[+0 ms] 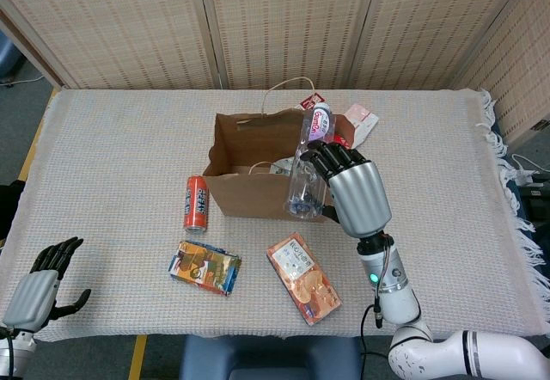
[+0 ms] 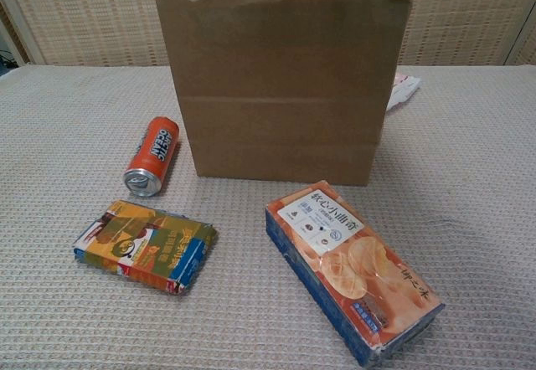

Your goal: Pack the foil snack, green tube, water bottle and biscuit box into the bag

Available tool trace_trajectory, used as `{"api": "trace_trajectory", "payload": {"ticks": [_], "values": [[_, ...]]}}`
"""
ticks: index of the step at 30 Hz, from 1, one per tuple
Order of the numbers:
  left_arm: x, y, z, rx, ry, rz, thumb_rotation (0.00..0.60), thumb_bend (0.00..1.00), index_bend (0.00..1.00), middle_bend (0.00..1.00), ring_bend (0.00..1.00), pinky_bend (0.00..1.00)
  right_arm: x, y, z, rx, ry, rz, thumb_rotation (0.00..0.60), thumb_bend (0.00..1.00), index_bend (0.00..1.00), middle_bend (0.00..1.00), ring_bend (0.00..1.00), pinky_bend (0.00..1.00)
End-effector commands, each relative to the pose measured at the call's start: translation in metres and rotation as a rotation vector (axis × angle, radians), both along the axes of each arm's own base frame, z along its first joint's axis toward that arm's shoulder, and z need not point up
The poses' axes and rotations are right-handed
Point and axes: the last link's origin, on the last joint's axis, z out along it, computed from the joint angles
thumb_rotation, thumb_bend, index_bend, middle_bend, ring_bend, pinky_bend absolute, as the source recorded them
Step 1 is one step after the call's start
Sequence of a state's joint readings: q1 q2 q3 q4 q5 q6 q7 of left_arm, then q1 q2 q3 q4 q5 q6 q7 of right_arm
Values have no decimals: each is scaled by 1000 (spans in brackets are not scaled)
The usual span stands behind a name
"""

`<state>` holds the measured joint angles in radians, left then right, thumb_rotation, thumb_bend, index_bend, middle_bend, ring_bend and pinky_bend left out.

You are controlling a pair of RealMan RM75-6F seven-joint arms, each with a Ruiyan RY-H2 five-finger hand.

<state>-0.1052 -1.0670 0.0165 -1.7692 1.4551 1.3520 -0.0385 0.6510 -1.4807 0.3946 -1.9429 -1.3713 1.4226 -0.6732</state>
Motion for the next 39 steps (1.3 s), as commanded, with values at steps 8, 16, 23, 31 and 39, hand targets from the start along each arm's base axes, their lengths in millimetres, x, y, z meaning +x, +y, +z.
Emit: {"api": "trace_trajectory", "payload": {"ticks": [8, 16, 23, 31, 39], "values": [[0, 0, 0, -4, 4, -4, 600, 331, 0, 0, 0, 9, -2, -7, -25, 107, -120, -166, 600, 229, 601, 550, 526, 536], [0, 0, 0, -4, 6, -4, 600, 331, 0, 0, 0, 9, -10, -5, -35, 200, -68, -227, 600, 218, 96, 245, 146, 337], [0, 0, 0, -3, 5, -2, 600, 332, 0, 0, 0, 9, -9, -7, -24, 170, -110, -226, 600, 146, 0, 85, 19, 226], [0, -1, 0, -2, 7, -3, 600, 331, 0, 0, 0, 9, -11, -9, -6, 147, -145, -231, 600, 146, 0, 84, 20, 219], [0, 0, 0, -3, 8, -1, 600, 331, 0, 0, 0, 8, -17, 4, 11, 193, -139, -164, 600, 146, 0, 85, 19, 188]]}}
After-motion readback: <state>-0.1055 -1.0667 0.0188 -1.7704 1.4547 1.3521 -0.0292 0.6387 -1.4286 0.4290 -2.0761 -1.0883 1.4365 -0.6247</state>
